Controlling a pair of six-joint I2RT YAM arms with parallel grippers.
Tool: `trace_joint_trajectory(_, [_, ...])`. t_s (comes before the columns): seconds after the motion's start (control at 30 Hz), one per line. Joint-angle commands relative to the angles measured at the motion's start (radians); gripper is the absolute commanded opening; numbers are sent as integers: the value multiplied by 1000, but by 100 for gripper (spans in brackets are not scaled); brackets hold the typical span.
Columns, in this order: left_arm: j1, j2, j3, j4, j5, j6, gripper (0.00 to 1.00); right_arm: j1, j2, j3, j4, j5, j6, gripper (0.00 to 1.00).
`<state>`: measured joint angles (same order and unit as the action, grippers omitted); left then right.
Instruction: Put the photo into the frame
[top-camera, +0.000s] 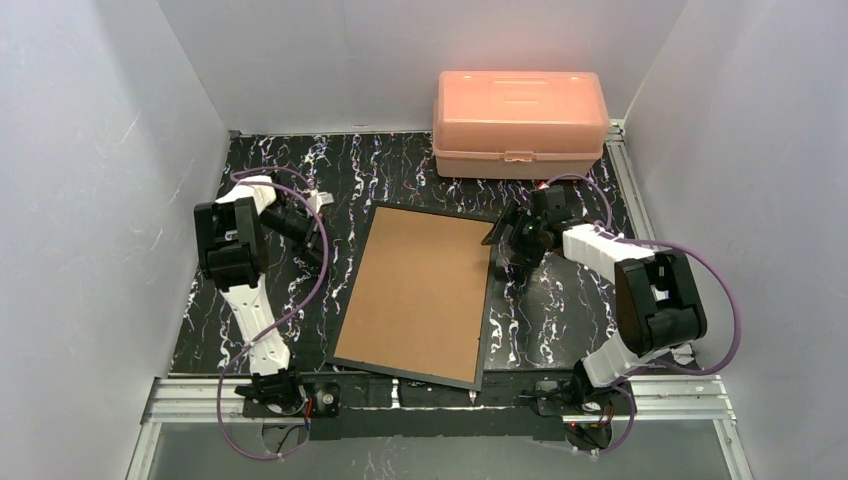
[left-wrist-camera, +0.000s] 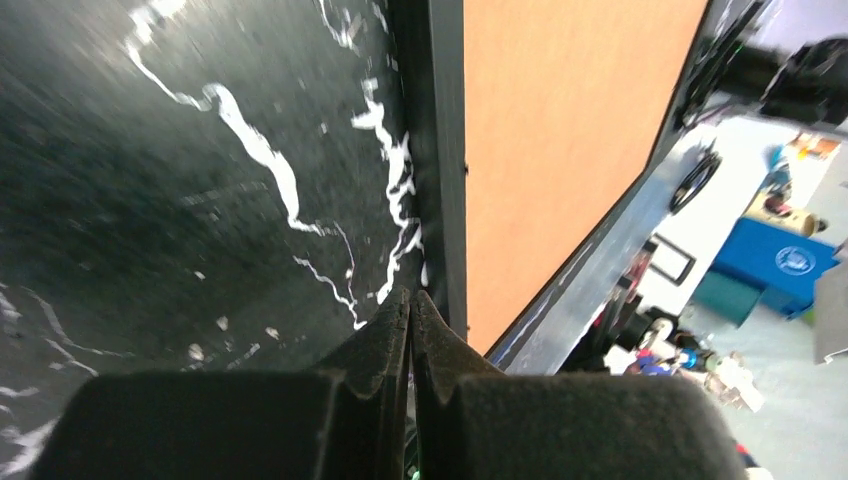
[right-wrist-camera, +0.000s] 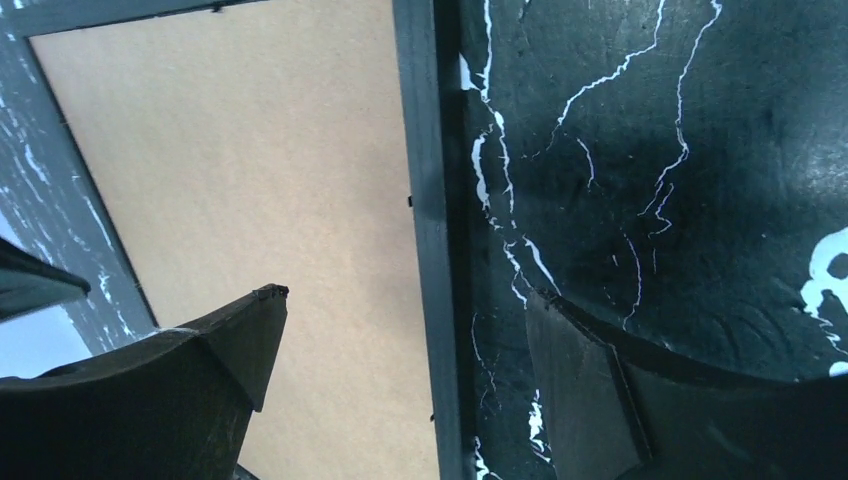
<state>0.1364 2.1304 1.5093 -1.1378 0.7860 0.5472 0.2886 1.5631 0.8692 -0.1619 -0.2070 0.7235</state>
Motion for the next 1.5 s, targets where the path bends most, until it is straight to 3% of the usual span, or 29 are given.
trace_joint_trajectory(0.0, [-4,-92,-98,-59,-102,141,0,27,59,-2,47,-1,22,97])
trace_joint_trajectory(0.27, [-95,-185,-246,72,-269,224,0,138,209,147,118,-22,77,97])
trace_joint_trajectory(0.47, [-121,-232,-294,85,-270,244,0,210,343,331,122,-31,89,97])
trace_joint_trajectory(0.83, [-121,-317,-413,89,-291,266,0,351,802,1005,-31,-127,89,95])
trace_joint_trajectory(1.0, [-121,-313,-410,79,-273,265,0,403,943,1232,-103,-160,88,95])
trace_joint_trajectory(1.27, [-121,-312,-361,-41,-222,329,0,455,961,1343,-173,-155,10,95])
trace_joint_trajectory(1.47, [-72,-281,-138,-277,-98,369,9,429,803,1381,-306,57,-175,99])
